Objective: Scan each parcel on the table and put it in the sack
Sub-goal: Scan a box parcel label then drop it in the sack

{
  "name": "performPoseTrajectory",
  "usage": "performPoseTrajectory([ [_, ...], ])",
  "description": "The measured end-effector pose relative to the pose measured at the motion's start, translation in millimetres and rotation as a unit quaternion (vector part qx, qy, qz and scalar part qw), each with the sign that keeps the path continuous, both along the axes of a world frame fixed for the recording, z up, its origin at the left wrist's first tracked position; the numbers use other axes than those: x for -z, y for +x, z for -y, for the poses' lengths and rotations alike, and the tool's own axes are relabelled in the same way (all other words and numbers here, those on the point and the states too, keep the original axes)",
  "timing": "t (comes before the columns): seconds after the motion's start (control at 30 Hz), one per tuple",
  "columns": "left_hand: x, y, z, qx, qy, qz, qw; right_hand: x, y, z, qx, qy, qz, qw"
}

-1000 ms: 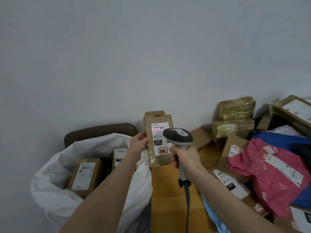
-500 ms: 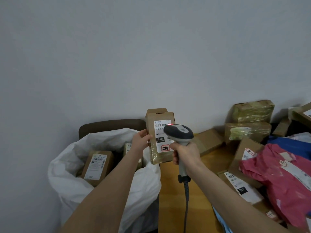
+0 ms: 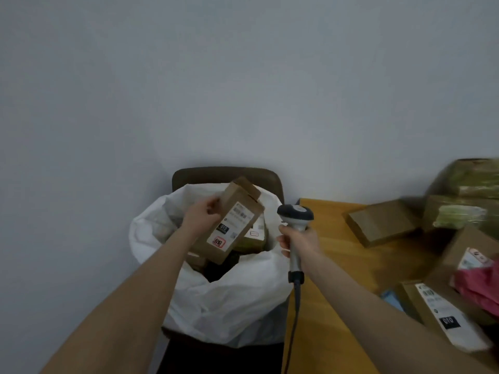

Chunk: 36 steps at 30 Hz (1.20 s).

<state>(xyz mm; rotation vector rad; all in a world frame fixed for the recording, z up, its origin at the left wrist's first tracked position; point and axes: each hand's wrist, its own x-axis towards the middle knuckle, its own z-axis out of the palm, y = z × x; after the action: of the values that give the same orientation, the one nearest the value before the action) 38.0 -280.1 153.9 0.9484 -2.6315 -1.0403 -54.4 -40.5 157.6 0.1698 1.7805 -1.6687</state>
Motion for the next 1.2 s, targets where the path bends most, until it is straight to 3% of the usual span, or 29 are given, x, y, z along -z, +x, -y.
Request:
performPoseTrajectory([
  [0.07,29.0,7.1,-2.7,0.027,-0.020,0.085,0.996,19.2,1.7,6.1,-0.006,0.031,0.011,0.999],
  [0.17,53.4,8.0,-3.3,0.105,0.040,0.206,0.972,42.4,3.5,9.8,-0.001,0.068,0.024,0.997],
  [0.27,60.3,0.7,0.2,0.136,0.075,0.227,0.961,57.5,2.1,13.3,0.011,0.072,0.044,0.996],
  [0.43,101.5,-10.2,-24.8,0.105,-0.106,0.272,0.951,77.0,-9.4,17.9,0.040,0.051,0.071,0.995],
  [0.53,123.0,-10.5,-40.2,0.088,-0.115,0.327,0.934,84.1,-20.5,15.1,0.052,0.056,0.077,0.994],
  [0.73,90.6,-49.5,-41.3,0.049,-0.142,0.215,0.965,73.5,-37.8,-6.7,0.098,0.030,0.087,0.991],
  [1.0,27.8,-153.1,-127.9,0.178,-0.135,0.125,0.967,3.5,-71.0,-72.0,0.171,-0.018,0.047,0.984],
  [1.2,-5.8,-226.6,-236.5,0.307,-0.124,0.077,0.940,-35.1,-105.5,-179.9,0.287,0.005,0.010,0.958],
])
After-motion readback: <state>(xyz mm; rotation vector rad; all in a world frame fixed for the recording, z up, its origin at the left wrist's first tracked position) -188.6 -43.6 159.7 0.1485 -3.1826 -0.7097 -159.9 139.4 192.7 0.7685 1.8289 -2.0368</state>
